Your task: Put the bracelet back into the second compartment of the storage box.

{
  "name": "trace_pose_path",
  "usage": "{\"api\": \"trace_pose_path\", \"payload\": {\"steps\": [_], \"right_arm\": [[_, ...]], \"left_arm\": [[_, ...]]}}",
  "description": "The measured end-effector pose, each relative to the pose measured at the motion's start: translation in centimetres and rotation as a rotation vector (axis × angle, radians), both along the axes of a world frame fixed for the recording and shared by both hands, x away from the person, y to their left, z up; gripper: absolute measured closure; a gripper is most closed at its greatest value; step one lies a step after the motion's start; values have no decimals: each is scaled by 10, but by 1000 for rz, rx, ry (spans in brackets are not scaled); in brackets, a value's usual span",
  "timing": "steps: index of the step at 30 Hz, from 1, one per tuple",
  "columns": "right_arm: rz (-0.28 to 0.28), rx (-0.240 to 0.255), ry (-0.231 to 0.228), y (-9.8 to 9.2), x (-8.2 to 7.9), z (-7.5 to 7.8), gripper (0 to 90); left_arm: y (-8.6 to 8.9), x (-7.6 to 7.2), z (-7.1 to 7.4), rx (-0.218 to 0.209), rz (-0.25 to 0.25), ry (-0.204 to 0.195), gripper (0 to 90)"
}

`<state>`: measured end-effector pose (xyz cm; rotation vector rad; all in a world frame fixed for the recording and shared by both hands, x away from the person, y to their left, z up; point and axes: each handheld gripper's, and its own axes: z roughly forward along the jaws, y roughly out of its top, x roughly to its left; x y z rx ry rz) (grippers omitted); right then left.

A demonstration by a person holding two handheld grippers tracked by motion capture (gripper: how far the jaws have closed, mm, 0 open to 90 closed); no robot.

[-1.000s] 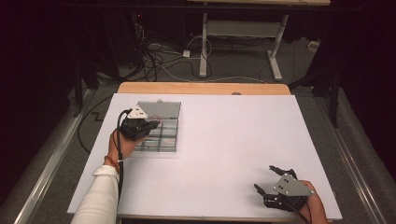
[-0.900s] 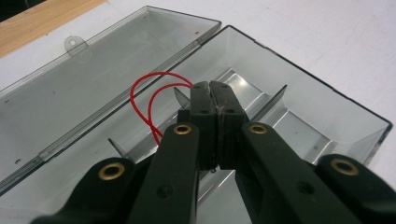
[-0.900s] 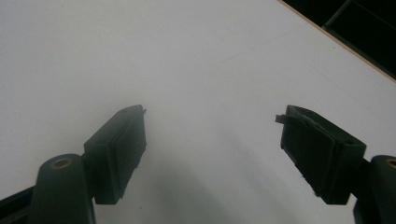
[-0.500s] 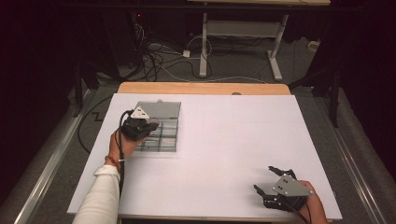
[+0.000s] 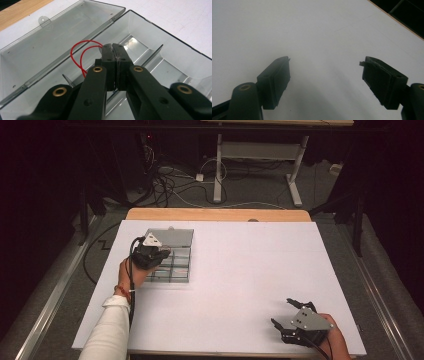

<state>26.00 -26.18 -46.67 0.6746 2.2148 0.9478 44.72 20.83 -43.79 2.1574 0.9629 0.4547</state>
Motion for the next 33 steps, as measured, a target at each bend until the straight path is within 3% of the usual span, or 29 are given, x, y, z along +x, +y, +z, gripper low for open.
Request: {"api": "trace_pose_path", "payload": {"steps": [8, 21, 25, 33], "right_arm": [[-2, 3, -3, -1, 0, 0, 232], [-1, 0, -3, -1, 0, 1, 232], [-2, 1, -5, -2, 0, 1, 232], [-2, 2, -8, -2, -1, 1, 232]], "left_arm": [[-5, 8, 3, 7, -6, 30, 859], [-7, 12, 0, 37, -3, 47, 856], [-7, 11, -1, 51, -7, 64, 823], [-9, 8, 2, 59, -3, 42, 823]]}}
